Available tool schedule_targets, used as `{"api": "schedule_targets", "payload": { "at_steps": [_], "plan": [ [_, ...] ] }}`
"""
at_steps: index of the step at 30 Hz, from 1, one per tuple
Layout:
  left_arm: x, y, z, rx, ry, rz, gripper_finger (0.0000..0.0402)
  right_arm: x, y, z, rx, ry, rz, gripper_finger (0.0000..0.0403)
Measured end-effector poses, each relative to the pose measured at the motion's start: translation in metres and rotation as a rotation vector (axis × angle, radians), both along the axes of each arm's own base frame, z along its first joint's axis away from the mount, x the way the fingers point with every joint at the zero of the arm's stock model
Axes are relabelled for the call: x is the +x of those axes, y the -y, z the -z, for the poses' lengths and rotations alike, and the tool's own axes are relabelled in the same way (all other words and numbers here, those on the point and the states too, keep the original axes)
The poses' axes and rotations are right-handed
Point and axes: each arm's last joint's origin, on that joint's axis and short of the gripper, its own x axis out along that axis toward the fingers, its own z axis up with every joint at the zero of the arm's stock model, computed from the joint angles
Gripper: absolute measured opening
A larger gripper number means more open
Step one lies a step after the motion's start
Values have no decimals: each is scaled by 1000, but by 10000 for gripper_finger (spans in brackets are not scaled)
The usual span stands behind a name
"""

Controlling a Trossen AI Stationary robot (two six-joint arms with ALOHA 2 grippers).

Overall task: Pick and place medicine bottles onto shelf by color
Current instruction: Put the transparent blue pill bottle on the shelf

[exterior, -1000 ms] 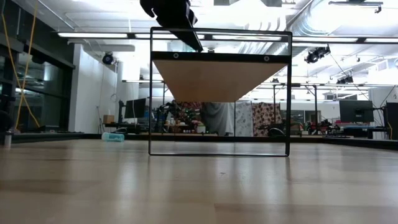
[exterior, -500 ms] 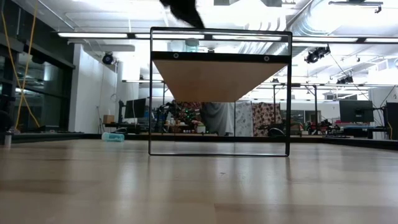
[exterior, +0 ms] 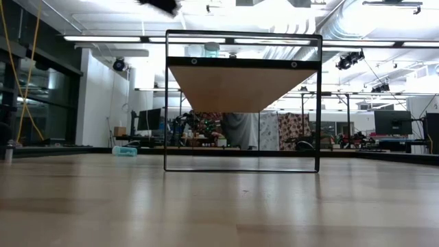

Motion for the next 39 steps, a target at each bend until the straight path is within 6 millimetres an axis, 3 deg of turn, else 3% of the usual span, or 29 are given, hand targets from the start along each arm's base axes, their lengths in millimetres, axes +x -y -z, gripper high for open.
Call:
{"api": "schedule_targets", "payload": {
  "at_steps": [4,7,14,20,29,39],
  "plan": [
    [-28,-27,36,-29,-76,-235,255,0,0,0,0,0,1,222],
    [-39,-57,65,-197,-160,-322,255,0,0,1,12,-4,2,222],
    [-42,-126,135,-462,-497,-493,255,0,0,3,22,-26,3,222],
    [-30,-149,185,-537,-698,-447,255,0,0,4,14,-34,7,222],
    [-17,-158,223,-424,-942,-364,255,0,0,4,22,-33,7,222],
    [-19,-180,236,-339,-975,-239,255,0,0,4,27,-39,8,222]
  ]
}}
